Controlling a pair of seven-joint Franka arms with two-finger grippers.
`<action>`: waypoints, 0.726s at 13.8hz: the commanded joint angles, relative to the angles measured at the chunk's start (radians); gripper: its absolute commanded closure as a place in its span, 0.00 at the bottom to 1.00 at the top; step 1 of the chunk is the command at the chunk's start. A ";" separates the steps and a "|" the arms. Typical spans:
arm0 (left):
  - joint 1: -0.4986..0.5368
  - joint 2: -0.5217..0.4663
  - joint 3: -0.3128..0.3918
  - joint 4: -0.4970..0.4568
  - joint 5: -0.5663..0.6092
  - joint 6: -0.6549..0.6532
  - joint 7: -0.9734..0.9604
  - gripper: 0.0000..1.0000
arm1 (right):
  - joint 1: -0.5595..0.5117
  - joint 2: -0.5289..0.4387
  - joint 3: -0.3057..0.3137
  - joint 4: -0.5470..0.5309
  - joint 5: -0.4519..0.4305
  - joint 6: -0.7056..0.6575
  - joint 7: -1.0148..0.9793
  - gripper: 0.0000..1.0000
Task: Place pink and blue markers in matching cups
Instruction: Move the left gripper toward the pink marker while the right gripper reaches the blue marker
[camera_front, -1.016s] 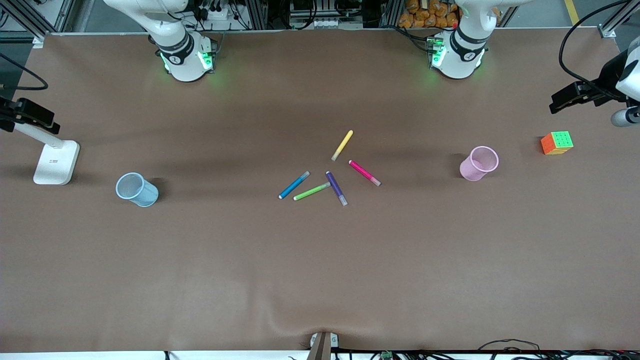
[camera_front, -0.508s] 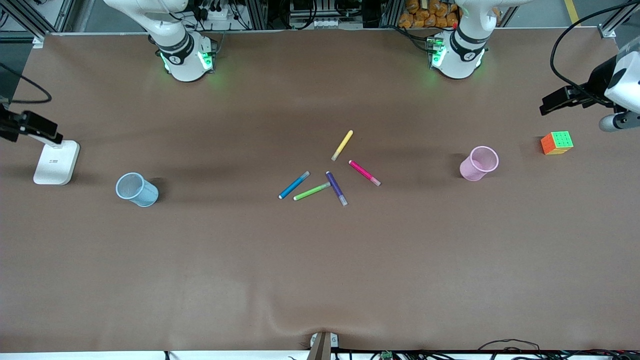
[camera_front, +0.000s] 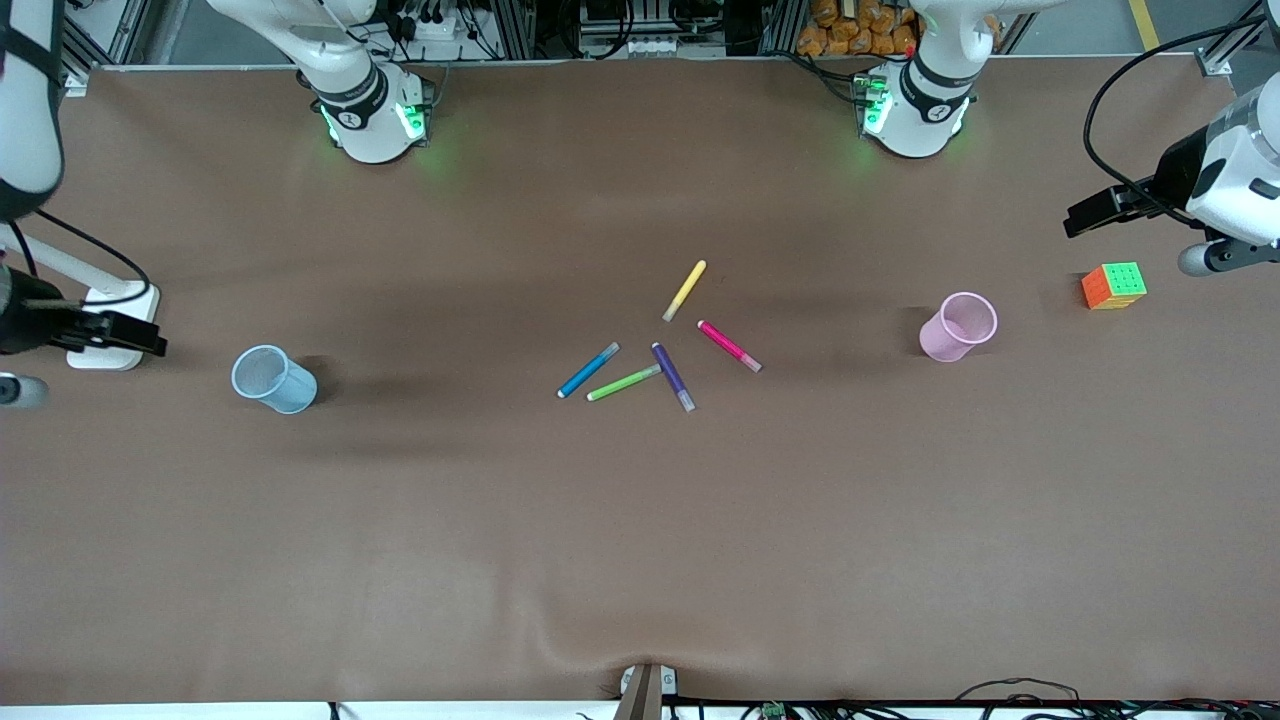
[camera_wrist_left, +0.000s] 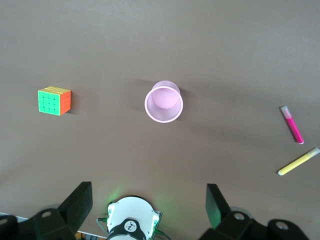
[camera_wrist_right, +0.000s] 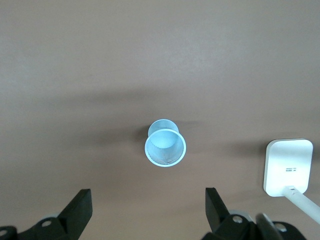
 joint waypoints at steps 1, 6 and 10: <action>0.001 -0.009 -0.002 0.016 -0.018 0.005 -0.014 0.00 | 0.014 0.022 0.013 0.022 0.009 -0.019 0.051 0.00; 0.004 0.054 0.000 0.042 -0.155 0.007 -0.066 0.00 | 0.081 0.028 0.013 -0.009 0.087 -0.057 0.287 0.00; -0.003 0.146 -0.002 0.041 -0.254 0.027 -0.164 0.00 | 0.213 0.030 0.013 -0.033 0.175 -0.048 0.593 0.00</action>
